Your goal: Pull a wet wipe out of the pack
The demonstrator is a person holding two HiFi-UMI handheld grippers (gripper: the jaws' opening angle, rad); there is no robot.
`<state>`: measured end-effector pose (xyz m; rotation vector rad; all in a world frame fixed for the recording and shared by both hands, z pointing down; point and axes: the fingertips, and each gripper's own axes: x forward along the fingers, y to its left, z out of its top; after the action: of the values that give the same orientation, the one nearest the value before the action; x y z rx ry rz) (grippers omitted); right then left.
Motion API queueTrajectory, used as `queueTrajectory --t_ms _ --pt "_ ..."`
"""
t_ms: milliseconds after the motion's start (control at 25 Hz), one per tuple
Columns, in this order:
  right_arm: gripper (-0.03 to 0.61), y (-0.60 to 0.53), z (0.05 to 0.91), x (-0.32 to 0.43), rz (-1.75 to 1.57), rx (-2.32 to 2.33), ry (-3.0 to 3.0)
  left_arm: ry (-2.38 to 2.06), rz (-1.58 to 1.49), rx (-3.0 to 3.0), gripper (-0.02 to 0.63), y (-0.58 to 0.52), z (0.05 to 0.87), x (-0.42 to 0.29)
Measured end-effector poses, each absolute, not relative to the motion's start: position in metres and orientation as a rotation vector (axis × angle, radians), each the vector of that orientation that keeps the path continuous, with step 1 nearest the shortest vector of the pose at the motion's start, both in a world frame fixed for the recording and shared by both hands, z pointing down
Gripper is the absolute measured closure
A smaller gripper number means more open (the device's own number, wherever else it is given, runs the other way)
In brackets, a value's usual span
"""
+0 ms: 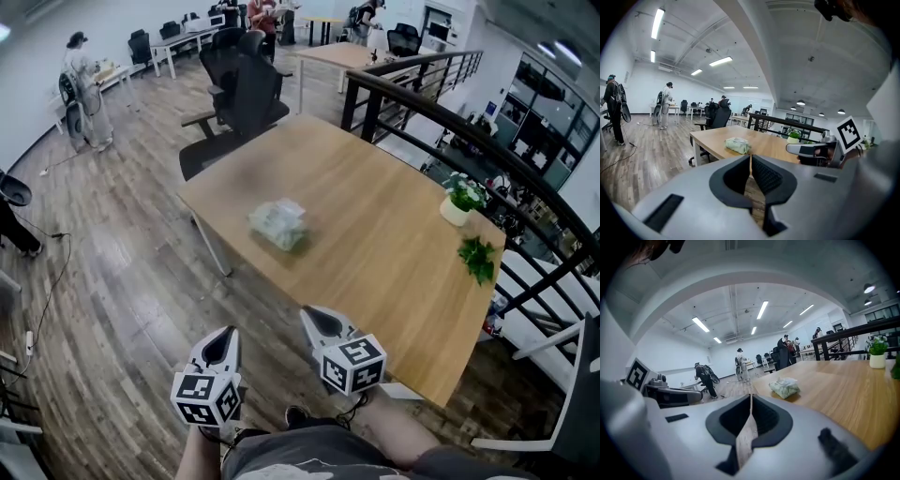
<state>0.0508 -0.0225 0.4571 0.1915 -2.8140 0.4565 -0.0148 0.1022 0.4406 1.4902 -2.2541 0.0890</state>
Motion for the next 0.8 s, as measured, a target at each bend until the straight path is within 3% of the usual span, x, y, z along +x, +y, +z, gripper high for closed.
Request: queueTrajectory --t_ms 800 --pt "0.552 -0.087 0.459 0.013 0.448 0.307 -2.818 -2.234 0.104 1.585 0.589 0.035 0.43 -0.07"
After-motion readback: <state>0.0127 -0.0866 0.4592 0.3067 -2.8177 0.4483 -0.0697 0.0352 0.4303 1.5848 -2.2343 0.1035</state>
